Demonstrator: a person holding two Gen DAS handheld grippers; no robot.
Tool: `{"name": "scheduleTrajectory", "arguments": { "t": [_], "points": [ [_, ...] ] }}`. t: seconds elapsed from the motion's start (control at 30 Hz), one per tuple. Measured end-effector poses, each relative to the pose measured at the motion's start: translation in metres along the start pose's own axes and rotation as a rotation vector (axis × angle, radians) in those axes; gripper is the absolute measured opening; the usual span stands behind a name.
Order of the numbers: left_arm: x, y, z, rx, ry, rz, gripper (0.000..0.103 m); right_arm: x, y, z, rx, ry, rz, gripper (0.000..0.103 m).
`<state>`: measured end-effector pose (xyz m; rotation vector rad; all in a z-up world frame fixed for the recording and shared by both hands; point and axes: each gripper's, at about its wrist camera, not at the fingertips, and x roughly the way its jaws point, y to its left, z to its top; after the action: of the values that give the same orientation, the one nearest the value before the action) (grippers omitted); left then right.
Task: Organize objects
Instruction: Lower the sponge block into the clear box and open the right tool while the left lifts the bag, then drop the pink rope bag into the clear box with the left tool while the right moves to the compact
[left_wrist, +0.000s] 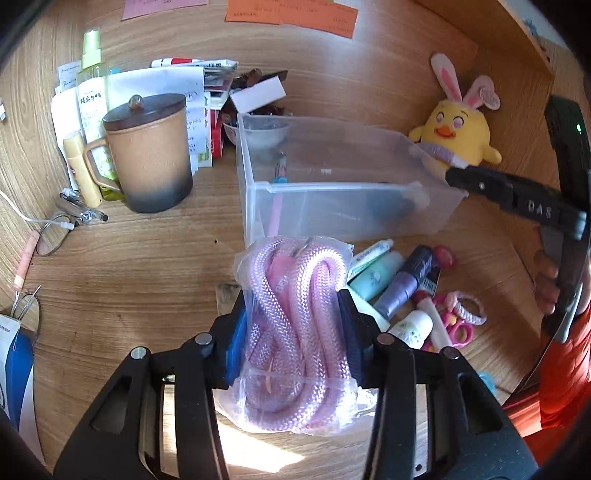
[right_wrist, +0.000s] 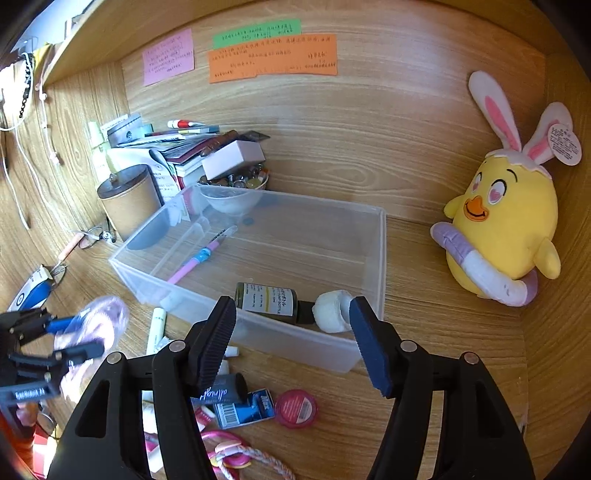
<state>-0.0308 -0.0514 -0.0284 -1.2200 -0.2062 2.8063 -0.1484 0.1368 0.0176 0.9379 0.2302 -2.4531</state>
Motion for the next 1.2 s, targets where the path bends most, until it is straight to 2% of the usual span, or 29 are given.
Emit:
{"name": "scheduleTrajectory", "arguments": {
  "t": [0.27, 0.43, 0.57, 0.77, 0.83, 0.87, 0.9, 1.0, 1.2],
  "points": [
    [-0.018, 0.0, 0.041, -0.019, -0.099, 0.006, 0.044, -0.016, -0.004, -0.013, 0.024, -0.016, 0.025, 0.06],
    [-0.018, -0.003, 0.075, 0.008, -0.144, 0.034, 0.045, -0.017, -0.004, -0.033, 0.033, 0.011, 0.032, 0.061],
    [0.001, -0.006, 0.097, 0.023, -0.124, 0.051, 0.045, -0.013, -0.004, -0.05, 0.033, 0.047, 0.031, 0.061],
    [0.035, -0.016, 0.112, 0.07, -0.052, 0.076, 0.044, 0.003, -0.011, -0.064, 0.052, 0.111, 0.015, 0.061],
    [0.04, -0.019, 0.115, 0.089, -0.04, 0.077, 0.041, 0.01, -0.013, -0.068, 0.063, 0.138, 0.018, 0.061],
    [0.042, -0.021, 0.116, 0.095, -0.037, 0.077, 0.036, 0.012, -0.013, -0.069, 0.067, 0.146, 0.02, 0.061],
    [0.043, -0.023, 0.118, 0.108, -0.035, 0.076, 0.022, 0.015, -0.013, -0.069, 0.068, 0.157, 0.022, 0.061],
    [0.044, -0.026, 0.122, 0.122, -0.031, 0.069, 0.019, 0.021, -0.011, -0.07, 0.065, 0.173, 0.031, 0.06],
    [0.03, -0.027, 0.117, 0.126, -0.056, 0.059, 0.02, 0.03, -0.002, -0.067, 0.042, 0.189, 0.024, 0.045]
  ]
}}
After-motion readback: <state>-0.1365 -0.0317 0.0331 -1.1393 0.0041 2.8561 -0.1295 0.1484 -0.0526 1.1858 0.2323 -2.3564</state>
